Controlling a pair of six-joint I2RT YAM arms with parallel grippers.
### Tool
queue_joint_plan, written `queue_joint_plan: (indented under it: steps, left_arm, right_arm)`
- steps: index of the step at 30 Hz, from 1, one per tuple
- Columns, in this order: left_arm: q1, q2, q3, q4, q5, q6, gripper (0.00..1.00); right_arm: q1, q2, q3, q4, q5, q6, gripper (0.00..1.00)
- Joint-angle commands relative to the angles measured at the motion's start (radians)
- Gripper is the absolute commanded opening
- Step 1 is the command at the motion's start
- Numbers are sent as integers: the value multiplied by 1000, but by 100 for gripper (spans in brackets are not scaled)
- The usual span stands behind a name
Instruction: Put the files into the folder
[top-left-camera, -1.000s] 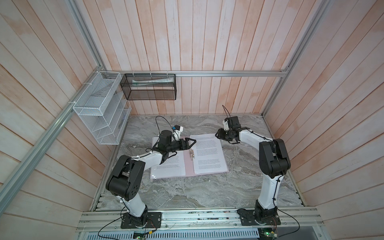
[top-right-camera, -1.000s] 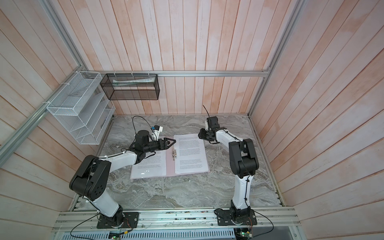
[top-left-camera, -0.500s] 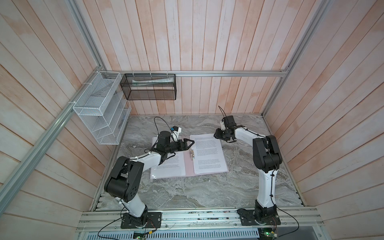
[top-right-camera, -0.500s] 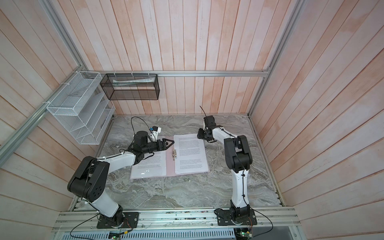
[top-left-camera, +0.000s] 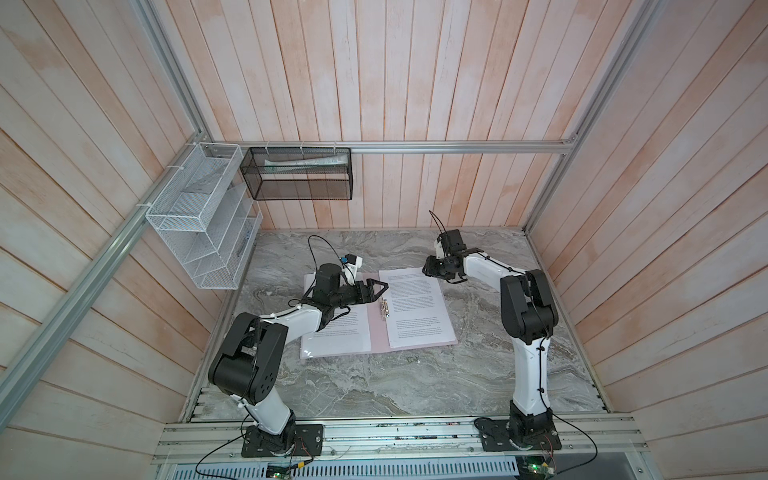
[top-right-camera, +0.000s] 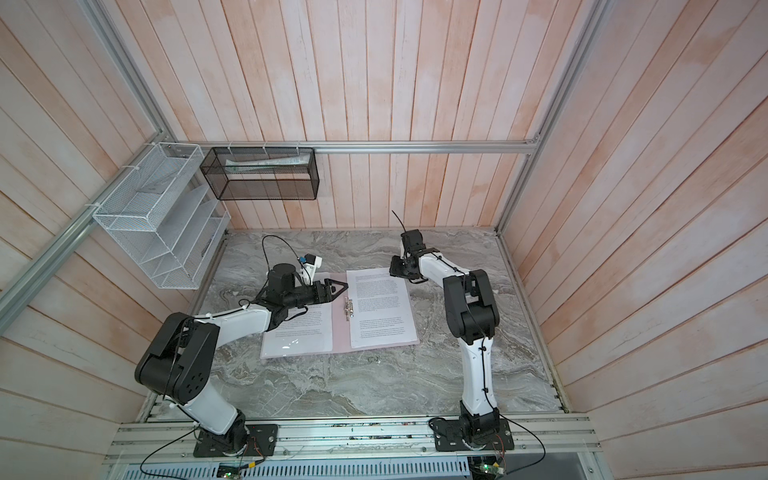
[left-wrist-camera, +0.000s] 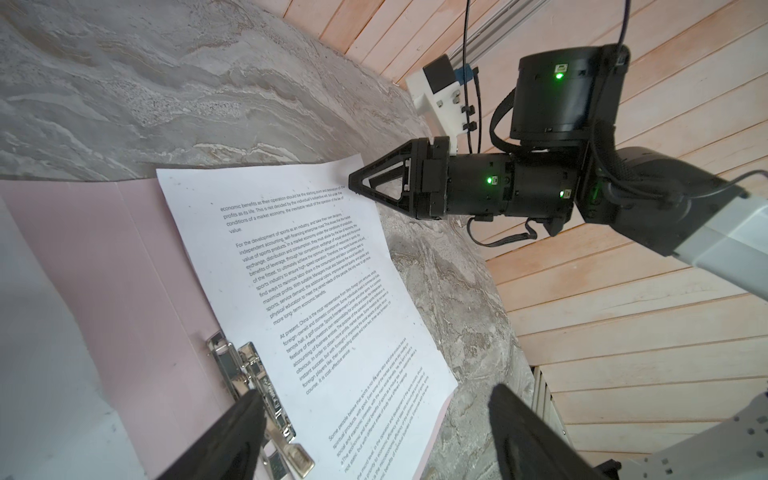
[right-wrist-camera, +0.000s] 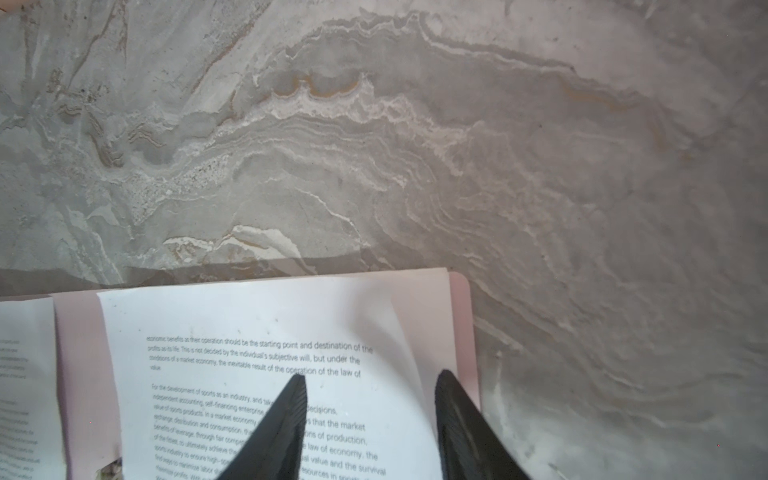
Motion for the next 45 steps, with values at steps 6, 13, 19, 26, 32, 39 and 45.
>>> queue_joint_plan:
  steps: [6,13,19,26,32,39,45]
  left_arm:
    - [9,-78,-32,-70,-45,38,86]
    - [32,-257,-150,-228,-141,23,85]
    - [48,-453,-267,-337,-189,47,84]
    - [128,-598,-402,-386,-182,62,83]
    - [172,-638,-485,-343,-175,-6,79]
    - [181,-687,-568,-282,-211,-89,76]
    - [189,-705,-614,-256,-226,-124,76]
  right_arm:
    - [2,-230,-150,13,49,32,49]
    - [78,-404,-420,256,-282,241,29]
    - [179,-410,-497,407,-384,397,26]
    - [270,-314,-477,453,-422,474,27]
    - [298,-257,-450,468,-430,495,25]
    - [302,-231,-462,491,-451,524,24]
    - [302,-206,-452,489,-474,533,24]
